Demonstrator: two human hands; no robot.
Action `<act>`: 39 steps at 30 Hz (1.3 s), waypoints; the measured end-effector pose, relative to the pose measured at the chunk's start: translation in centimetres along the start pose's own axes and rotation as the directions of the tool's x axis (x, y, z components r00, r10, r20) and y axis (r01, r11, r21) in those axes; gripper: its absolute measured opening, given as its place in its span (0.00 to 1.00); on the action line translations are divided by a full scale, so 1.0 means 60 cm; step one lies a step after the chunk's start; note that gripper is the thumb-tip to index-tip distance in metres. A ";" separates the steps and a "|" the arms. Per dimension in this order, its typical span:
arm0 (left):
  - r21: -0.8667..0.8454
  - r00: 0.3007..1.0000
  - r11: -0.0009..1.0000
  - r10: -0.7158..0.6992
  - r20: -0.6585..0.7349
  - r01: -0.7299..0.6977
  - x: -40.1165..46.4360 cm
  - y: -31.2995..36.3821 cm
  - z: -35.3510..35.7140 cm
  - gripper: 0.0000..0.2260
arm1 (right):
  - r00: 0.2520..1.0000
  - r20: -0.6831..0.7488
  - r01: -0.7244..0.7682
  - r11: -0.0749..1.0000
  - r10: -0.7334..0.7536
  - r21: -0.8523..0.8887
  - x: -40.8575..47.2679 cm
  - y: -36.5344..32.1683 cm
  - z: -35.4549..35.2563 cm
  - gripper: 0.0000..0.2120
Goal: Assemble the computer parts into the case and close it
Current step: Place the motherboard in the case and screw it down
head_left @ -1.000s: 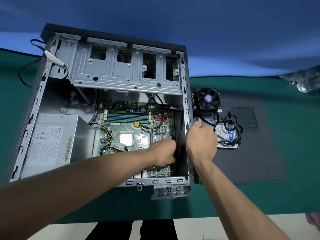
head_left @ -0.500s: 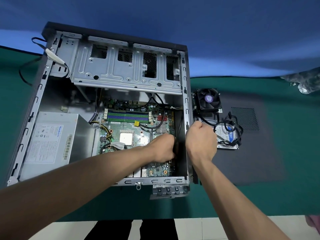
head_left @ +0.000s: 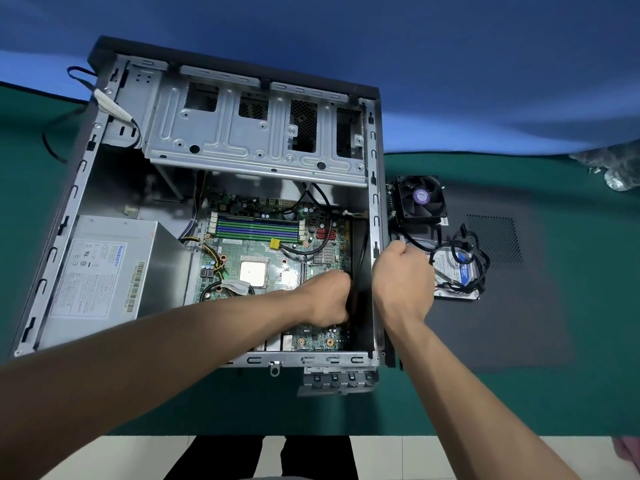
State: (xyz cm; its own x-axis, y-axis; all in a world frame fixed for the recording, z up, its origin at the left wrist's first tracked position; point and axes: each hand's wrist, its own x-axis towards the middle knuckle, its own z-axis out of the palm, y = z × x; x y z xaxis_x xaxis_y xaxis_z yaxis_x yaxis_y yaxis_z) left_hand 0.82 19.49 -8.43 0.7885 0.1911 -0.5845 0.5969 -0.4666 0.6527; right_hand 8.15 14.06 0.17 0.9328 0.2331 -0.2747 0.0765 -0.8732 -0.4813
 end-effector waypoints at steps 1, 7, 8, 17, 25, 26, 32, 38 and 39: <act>-0.001 1.000 1.000 -0.003 0.000 0.003 0.000 0.000 0.000 0.04 | 1.000 0.003 -0.002 1.000 0.002 0.002 0.000 0.000 -0.001 0.18; -0.052 1.000 0.999 0.011 -0.011 -0.012 -0.004 0.002 -0.003 0.03 | 1.000 0.017 -0.002 1.000 0.002 0.023 -0.002 -0.001 -0.003 0.18; -0.064 1.000 0.998 0.011 -0.008 -0.011 -0.005 0.002 -0.004 0.03 | 1.000 0.018 -0.003 1.000 0.003 0.025 -0.002 -0.001 -0.003 0.18; 0.091 0.999 0.995 0.032 0.036 -0.035 -0.011 0.010 -0.005 0.04 | 1.000 0.029 0.009 1.000 -0.010 0.026 -0.003 -0.003 -0.005 0.17; 0.208 0.996 0.974 0.093 0.001 -0.091 -0.020 0.012 -0.003 0.13 | 1.000 0.020 0.016 1.000 -0.017 0.026 -0.003 -0.002 -0.004 0.15; 0.241 0.994 0.966 0.107 -0.027 -0.098 -0.020 0.013 -0.002 0.11 | 1.000 0.019 0.015 1.000 -0.016 0.026 -0.002 -0.002 -0.003 0.15; 0.284 0.995 0.957 0.082 -0.062 -0.061 -0.017 0.017 -0.003 0.13 | 1.000 0.011 0.015 0.999 -0.016 0.036 -0.002 -0.001 -0.001 0.18; 0.311 0.995 0.947 0.092 -0.030 -0.078 -0.014 0.019 0.001 0.10 | 1.000 0.004 0.006 1.000 -0.006 0.026 -0.002 0.000 -0.001 0.17; 0.330 0.994 0.939 0.108 -0.019 -0.096 -0.014 0.018 0.001 0.09 | 1.000 0.001 0.008 1.000 -0.008 0.020 -0.002 0.000 -0.001 0.17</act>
State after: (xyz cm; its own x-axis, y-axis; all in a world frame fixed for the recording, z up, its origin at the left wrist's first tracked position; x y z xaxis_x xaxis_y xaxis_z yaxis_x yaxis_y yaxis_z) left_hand 0.76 18.76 -7.28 0.8513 0.1559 -0.5009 0.4359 -0.7415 0.5100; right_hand 8.06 13.99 0.27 0.9317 0.2408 -0.2721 0.0767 -0.8624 -0.5004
